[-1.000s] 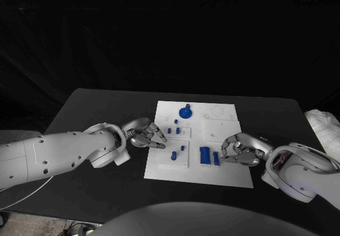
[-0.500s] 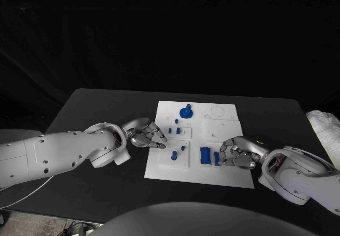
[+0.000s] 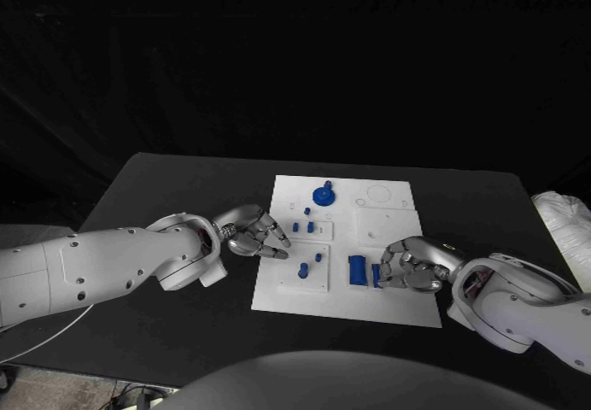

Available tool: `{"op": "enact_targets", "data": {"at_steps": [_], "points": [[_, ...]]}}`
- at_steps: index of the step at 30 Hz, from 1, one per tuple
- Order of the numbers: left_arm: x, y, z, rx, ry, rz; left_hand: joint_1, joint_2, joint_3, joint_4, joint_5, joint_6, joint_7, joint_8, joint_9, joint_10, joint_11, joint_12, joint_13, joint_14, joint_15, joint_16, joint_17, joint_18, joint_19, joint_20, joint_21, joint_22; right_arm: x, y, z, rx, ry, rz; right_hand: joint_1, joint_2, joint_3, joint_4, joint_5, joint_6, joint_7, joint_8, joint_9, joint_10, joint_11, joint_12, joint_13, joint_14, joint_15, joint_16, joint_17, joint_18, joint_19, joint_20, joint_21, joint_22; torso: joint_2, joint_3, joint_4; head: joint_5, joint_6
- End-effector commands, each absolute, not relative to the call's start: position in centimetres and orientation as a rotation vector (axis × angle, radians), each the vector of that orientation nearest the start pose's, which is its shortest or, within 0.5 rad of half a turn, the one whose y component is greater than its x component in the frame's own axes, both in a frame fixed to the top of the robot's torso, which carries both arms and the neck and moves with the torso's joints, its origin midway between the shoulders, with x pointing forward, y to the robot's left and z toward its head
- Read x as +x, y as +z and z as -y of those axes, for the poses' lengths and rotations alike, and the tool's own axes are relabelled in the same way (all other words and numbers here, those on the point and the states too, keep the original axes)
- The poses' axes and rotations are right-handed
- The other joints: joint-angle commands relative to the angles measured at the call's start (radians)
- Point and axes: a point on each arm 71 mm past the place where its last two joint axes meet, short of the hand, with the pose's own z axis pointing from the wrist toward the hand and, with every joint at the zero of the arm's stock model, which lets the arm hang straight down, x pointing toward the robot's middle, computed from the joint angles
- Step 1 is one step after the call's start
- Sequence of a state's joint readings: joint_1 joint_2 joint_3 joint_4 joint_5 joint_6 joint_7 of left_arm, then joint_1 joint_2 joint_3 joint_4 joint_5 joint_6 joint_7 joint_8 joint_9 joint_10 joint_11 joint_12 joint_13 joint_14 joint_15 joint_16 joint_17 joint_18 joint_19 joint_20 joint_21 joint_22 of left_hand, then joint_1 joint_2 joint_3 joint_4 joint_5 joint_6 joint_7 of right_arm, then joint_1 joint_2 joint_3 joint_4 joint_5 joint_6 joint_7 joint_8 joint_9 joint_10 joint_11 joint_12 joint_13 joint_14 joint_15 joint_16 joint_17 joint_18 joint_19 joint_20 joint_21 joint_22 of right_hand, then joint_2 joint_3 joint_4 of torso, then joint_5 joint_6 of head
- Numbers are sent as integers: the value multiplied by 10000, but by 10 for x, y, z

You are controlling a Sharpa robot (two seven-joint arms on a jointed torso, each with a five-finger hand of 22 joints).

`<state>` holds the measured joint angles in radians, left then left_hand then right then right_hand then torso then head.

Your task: Assemble the parts on the task board

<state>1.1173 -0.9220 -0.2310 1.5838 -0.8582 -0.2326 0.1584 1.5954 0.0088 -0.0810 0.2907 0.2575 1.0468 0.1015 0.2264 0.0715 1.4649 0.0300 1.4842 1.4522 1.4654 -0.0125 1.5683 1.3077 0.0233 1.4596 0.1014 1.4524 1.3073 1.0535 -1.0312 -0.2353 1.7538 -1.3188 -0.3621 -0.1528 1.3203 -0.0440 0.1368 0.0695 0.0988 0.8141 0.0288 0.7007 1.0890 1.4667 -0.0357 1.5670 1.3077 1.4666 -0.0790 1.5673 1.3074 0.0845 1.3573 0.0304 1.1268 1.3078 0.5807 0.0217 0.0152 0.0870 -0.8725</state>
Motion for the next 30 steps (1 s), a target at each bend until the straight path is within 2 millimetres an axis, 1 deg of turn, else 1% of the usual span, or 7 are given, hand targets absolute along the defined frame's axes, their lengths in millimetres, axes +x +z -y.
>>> {"op": "enact_targets", "data": {"at_steps": [1, 15, 22, 25, 26, 28, 30], "points": [[414, -284, -215, -3072, -10968, -20421, 120, 17, -20, 9, 25, 46, -36, 64, 10, 202, -59, -28, -12, 1054, -61, 25, 2630, 133, -20, -63, -16, 2154, 368, -296, 229, 192, 6782, -20527, 16, -87, 3, 77, -35, -64, -11, 37, 9, 1041, -40, 38, 2631, 1042, -70, 35, 2634, 100, -84, -9, -63, 1381, 2, 0, 1, 3, -1], [414, -282, -218, -3076, -11055, -20173, 111, 37, -20, 18, 40, 35, -33, 66, 6, 200, -56, -30, -14, 1054, -61, 25, 2630, 133, -19, -65, -15, 2154, 367, -291, 230, 681, 7193, -19962, -49, -100, -67, 216, -9, -185, 12, 56, 7, 1041, -20, 38, 2631, 1042, -61, 35, 2634, 115, -120, -3, -147, 1357, -5, 3, -4, 90, -1], [411, -267, -225, -3256, -11675, -18822, 0, 4, -116, 23, 37, 27, -31, 104, 1, -71, -50, -304, -353, 1054, -56, 25, 2630, 194, -223, -66, -232, 2069, 370, -257, 236, 1910, 8573, -18238, -964, -133, -480, 1199, -378, 19, -46, 206, -80, 1041, -56, 38, 2631, 1042, -87, 35, 2634, 30, 155, -20, 301, 1479, -46, -2, -3, 135, -1], [412, -252, -228, -3475, -12211, -17849, -58, -32, -265, 14, 42, -4, -15, 174, -10, -1225, -44, -1453, -1649, 840, -41, -71, 2411, 437, -1095, -50, -1146, 1725, 376, -234, 239, 2884, 9762, -17587, -1430, 89, -612, 1960, -385, -65, -9, -219, -572, 904, 9, -192, 2450, 804, -41, -330, 2186, 174, -318, 18, -555, 1241, -93, -14, 1, 182, -1], [414, -245, -229, -3568, -12422, -17462, -76, -17, -322, 14, 65, -7, -24, 206, -11, -1912, -14, -2132, -2362, 99, 4, -425, 1670, 565, -1584, -48, -1646, 1547, 379, -226, 239, 3325, 10273, -17364, -1461, 195, -654, 2106, -346, -28, 88, -379, -814, 495, 59, -842, 1950, 459, 56, -819, 1637, 327, -868, 66, -1472, 990, -109, -22, -1, 193, -1], [415, -233, -230, -3794, -12842, -16778, -139, -22, -527, -6, 118, -57, 4, 255, -24, -3988, 48, -4240, -4469, -2346, 132, -1858, -487, 877, -3148, 41, -3192, 1038, 383, -212, 241, 4172, 11187, -16913, -1634, 339, -895, 2139, 155, -10, 265, -762, -1359, -838, 272, -2764, 550, -612, 276, -2223, 250, 662, -2365, 242, -3897, 294, -146, -36, 1, 177, -1], [418, -219, -232, -4023, -13351, -15915, -355, 12, -831, -32, 117, -56, 68, 327, -19, -5847, 219, -6239, -6293, -5880, 365, -4292, -3378, 1251, -5651, 190, -5653, 246, 389, -198, 241, 4946, 12122, -16298, -1843, 601, -1281, 2132, 602, 67, 501, -1245, -2147, -2961, 518, -5803, -1634, -2684, 605, -5076, -2240, 856, -3689, 524, -6098, -535, -165, -41, -12, 161, -1]]}}
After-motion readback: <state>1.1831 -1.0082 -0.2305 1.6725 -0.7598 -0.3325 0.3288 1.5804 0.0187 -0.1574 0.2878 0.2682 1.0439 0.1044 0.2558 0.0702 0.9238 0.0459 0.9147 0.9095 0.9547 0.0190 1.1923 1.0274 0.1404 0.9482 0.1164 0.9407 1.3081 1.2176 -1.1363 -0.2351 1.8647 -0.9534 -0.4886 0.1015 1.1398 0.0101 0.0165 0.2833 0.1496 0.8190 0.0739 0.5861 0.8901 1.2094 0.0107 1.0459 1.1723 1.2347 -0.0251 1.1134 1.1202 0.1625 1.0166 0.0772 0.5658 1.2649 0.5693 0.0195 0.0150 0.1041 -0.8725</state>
